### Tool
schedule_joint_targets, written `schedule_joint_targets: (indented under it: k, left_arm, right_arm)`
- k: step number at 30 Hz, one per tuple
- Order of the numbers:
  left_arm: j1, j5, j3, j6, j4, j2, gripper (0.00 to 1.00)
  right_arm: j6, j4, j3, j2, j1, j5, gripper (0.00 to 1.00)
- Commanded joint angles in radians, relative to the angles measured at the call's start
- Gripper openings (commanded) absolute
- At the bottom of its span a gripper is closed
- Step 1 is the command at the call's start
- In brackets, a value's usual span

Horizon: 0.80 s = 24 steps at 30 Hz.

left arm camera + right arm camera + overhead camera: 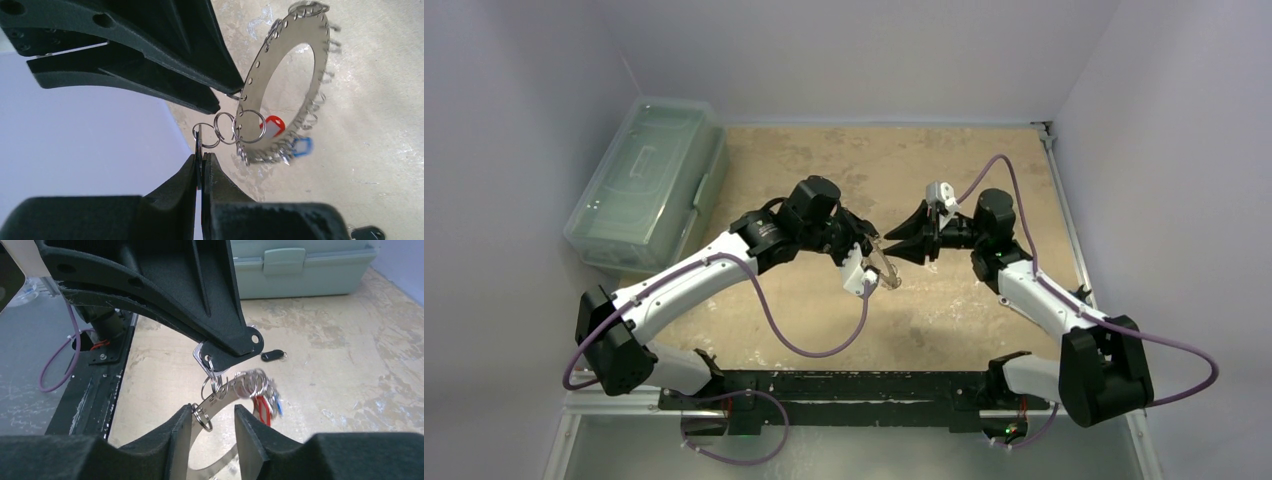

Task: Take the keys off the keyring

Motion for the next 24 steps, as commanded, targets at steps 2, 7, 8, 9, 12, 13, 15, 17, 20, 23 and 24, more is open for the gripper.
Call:
schedule_joint_targets:
  k: [2, 7, 8, 9, 12, 13, 15, 17, 20, 23, 24]
  left_arm:
    - [-0.007, 0.025, 0.071, -0.029, -0.024, -0.002, 0.0]
    - [-0.013, 0.016, 0.08, -0.08, -0.014, 0.018, 0.0]
    - [-0.014, 0.017, 0.084, -0.086, -0.014, 0.021, 0.0]
    - [-0.013, 0.019, 0.086, -0.091, -0.013, 0.023, 0.0]
    - [-0.012, 0.022, 0.093, -0.1, -0.006, 0.027, 0.0]
    - [-0.012, 0.022, 0.096, -0.105, -0.004, 0.029, 0.0]
    - [-0.012, 0.022, 0.103, -0.112, -0.004, 0.032, 0.0]
    - [-0.014, 0.023, 0.106, -0.115, -0.003, 0.032, 0.0]
    - [-0.014, 0.022, 0.107, -0.124, -0.001, 0.03, 0.0]
    - [-0.015, 0.017, 0.11, -0.136, 0.003, 0.025, 0.0]
    - [-0.014, 0.017, 0.109, -0.139, 0.003, 0.024, 0.0]
  right_arm:
    - [-0.059, -0.083, 0.104, -0.002, 0.004, -0.016, 0.43]
    - [-0.109, -0.151, 0.123, 0.001, 0.01, -0.014, 0.44]
    - [-0.109, -0.149, 0.122, 0.001, 0.014, -0.011, 0.43]
    - [-0.109, -0.149, 0.122, 0.003, 0.018, -0.006, 0.43]
    - [-0.115, -0.15, 0.119, 0.004, 0.023, 0.008, 0.42]
    - [-0.117, -0.152, 0.117, 0.005, 0.025, 0.015, 0.42]
    - [-0.118, -0.149, 0.113, 0.009, 0.029, 0.021, 0.4]
    - [-0.115, -0.144, 0.11, 0.012, 0.035, 0.028, 0.35]
    - [-0.119, -0.146, 0.107, 0.015, 0.039, 0.047, 0.3]
    - [-0.13, -0.155, 0.106, 0.016, 0.039, 0.058, 0.26]
    - [-0.133, -0.157, 0.106, 0.018, 0.039, 0.061, 0.22]
